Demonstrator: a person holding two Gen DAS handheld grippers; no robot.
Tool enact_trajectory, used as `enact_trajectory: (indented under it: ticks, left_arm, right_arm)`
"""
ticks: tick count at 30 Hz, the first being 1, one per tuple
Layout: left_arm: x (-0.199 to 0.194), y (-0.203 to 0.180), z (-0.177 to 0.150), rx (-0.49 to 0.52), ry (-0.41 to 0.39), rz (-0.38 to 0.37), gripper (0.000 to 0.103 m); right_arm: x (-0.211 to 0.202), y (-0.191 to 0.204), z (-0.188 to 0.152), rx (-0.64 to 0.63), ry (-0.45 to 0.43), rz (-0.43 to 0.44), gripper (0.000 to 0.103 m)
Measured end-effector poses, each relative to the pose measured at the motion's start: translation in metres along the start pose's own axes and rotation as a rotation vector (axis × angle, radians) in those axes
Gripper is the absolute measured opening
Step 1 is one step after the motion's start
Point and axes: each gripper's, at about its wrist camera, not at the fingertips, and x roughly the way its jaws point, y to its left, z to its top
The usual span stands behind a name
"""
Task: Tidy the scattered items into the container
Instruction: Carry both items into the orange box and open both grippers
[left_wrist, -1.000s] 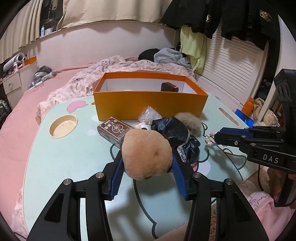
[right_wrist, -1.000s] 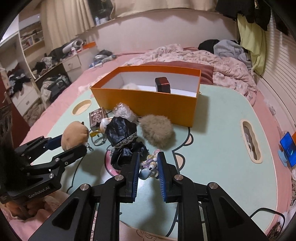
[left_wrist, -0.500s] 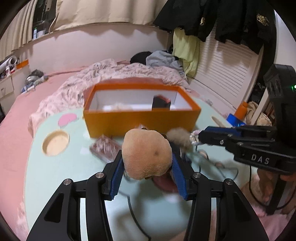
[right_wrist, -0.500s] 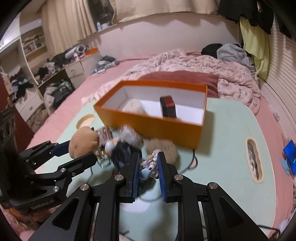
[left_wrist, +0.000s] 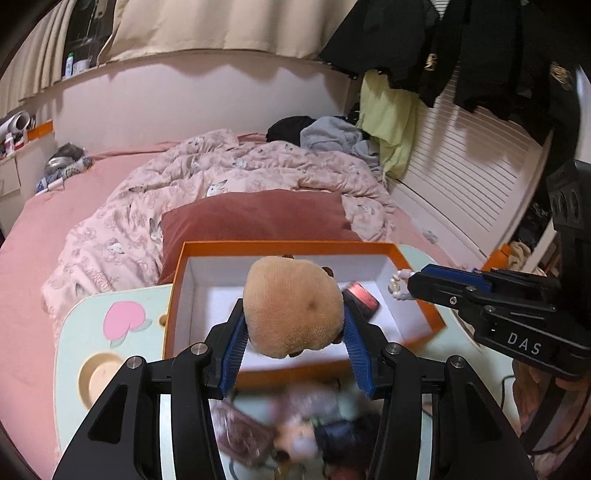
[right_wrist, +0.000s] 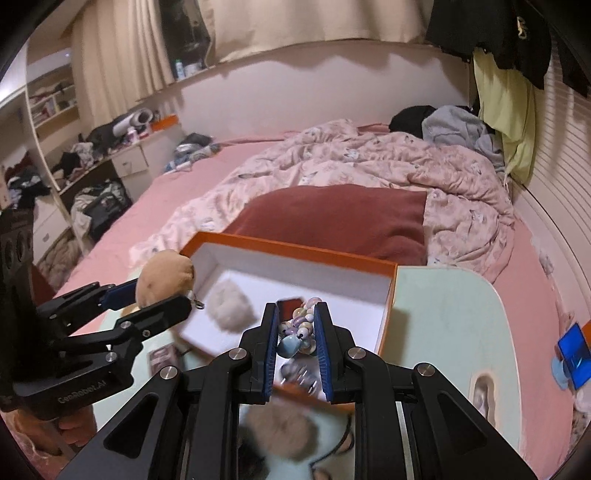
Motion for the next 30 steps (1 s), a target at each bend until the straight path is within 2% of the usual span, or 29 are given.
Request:
enact_trajectory:
  ticks: [8, 17, 18, 20, 22, 27, 30]
  left_arm:
    - [0.04, 0.012, 0.011, -0.02, 0.054, 0.006, 0.05]
    - [0.059, 0.013, 0.012, -0.009, 0.1, 0.002, 0.054]
    - [0.06, 0.013, 0.011, -0.013, 0.101, 0.007, 0.055]
    - [0.059, 0.013, 0.009, -0.026, 0.095, 0.012, 0.065]
    - [0.056, 0.015, 0.009, -0.048, 0.087, 0.008, 0.071]
    - [0.044, 0.018, 0.008, -0.086, 0.075, -0.01, 0.072]
    - [0.033, 0.015, 0.005, -0.073, 0.062, 0.001, 0.072]
  right_arm:
    - [0.044, -0.015, 0.011, 0.027, 0.058, 0.003, 0.019]
    - [0.058, -0.02, 0.011, 0.043, 0.077, 0.019, 0.02]
    - [0.058, -0.021, 0.011, 0.054, 0.08, 0.027, 0.021]
    - [0.059, -0.024, 0.012, 0.074, 0.09, 0.039, 0.024]
    - [0.058, -0.026, 0.011, 0.091, 0.093, 0.041, 0.029]
    - [0.046, -0.025, 0.008, 0.106, 0.075, 0.046, 0.032]
    - [0.034, -0.022, 0.006, 0.106, 0.056, 0.042, 0.038]
